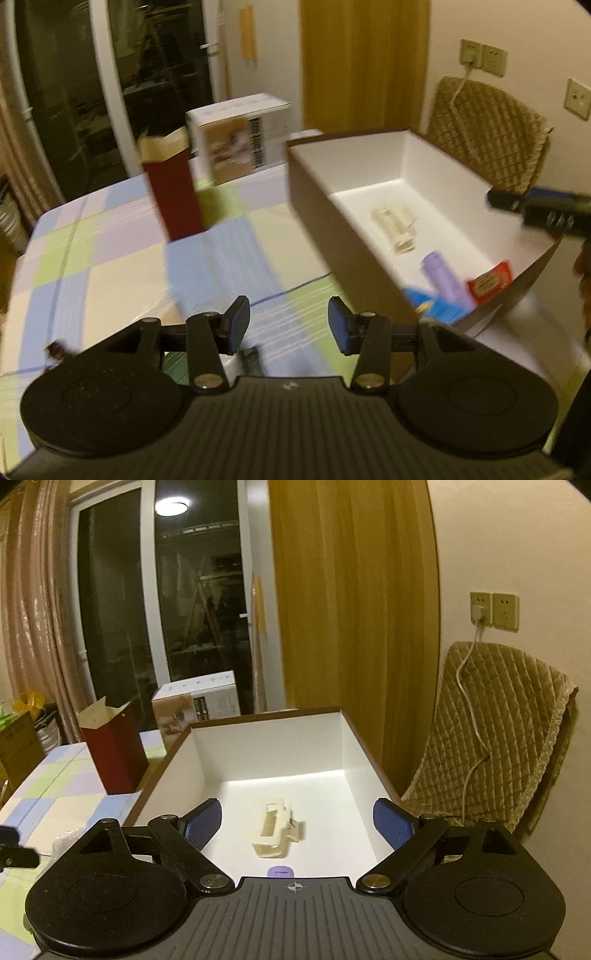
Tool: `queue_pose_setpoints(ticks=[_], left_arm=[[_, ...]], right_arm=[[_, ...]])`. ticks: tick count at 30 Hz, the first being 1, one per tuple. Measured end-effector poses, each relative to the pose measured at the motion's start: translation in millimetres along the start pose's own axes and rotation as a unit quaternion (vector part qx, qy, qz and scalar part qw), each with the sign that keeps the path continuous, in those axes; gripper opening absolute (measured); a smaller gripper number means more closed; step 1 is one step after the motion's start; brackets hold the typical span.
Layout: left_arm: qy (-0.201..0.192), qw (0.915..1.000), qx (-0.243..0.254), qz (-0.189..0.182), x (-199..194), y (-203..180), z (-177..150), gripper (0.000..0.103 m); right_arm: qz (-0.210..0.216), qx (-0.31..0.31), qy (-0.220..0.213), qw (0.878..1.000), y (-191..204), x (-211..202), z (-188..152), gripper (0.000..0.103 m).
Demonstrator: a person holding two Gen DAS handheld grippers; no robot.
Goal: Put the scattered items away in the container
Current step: 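Move both tools back over the remaining items on the table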
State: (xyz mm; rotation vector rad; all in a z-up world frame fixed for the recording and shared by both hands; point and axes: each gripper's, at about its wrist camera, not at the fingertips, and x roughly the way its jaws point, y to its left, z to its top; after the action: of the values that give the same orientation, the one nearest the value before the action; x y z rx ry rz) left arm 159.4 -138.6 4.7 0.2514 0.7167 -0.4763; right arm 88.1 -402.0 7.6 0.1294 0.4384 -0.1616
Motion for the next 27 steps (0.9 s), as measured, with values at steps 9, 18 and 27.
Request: queue_pose_setpoints(ticks=[9,18,27], left_arm=[[0.029,0.9977,-0.031,0.053,-27.3,53.4,-48.9,0.053],[0.03,0.9955,-0.048,0.076,-39.5,82.4,-76.2,0.069],[0.028,0.9943,-0.054,0.087,-35.5,102.9,-94.0,0.071]], right_arm=[[0.047,-0.046,-0.024,0.998,33.6,-28.6,-1.2,0.094],[0.11,-0.105,-0.035,0.988,98.1,-61.2,-10.4,0.094],[0.177,-0.171,0.007,0.969,181.1,-67.3,-46.4,0.094]])
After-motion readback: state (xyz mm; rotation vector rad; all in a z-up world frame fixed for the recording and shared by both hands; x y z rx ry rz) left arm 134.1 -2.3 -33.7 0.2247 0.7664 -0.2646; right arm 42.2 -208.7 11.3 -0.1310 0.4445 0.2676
